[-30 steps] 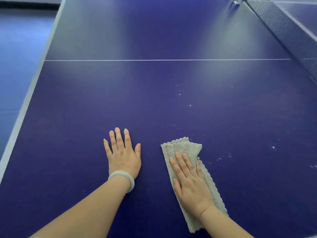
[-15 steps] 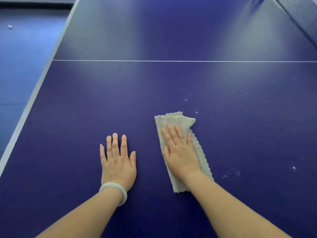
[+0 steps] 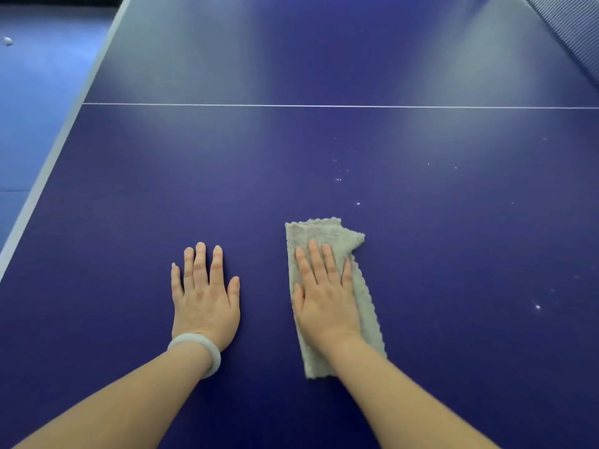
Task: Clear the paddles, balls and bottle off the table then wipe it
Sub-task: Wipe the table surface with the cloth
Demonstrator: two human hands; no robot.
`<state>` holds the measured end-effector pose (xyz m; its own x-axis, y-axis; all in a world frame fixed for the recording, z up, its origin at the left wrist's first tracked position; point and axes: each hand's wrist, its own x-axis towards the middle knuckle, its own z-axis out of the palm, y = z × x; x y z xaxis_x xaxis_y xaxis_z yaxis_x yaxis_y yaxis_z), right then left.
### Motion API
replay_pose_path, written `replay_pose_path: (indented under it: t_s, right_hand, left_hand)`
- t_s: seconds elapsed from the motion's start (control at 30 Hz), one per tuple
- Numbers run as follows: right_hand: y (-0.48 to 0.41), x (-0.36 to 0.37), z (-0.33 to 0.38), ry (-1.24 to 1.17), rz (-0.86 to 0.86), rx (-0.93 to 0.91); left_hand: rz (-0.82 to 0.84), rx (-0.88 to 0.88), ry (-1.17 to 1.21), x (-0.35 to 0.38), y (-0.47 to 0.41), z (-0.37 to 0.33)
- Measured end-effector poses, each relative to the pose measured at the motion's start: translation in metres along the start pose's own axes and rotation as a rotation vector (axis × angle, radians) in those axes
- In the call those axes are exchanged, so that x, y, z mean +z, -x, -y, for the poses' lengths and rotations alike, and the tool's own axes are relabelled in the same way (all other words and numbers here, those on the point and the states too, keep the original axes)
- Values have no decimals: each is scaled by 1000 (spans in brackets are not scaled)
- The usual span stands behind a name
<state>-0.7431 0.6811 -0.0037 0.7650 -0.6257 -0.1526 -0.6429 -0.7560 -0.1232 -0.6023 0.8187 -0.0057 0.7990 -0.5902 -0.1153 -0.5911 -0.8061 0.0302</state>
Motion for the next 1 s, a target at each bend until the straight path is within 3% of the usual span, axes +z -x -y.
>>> replay_pose_path:
  t_s: [0.07,0.2,0.27,0.43,0.8,1.0]
  right_hand:
    - [-4,-3,-31,23,10,37]
    - [33,-6,-109,-53,-47,483]
    - [66,-3,-112,-71,-56,600]
    - [95,8,-67,-45,-77,578]
    - [93,14,-69,-56,-114,561]
    - [95,9,-66,-61,-85,577]
  left_hand:
    - [-4,-5,7,0,0,0]
    - [-4,-10,7,0,1,-1]
    - [1,-9,2,1,1,0]
    - [-20,-2,25,3,0,2]
    - [36,41,193,-3,10,11]
    - [76,225,71,9,149,23]
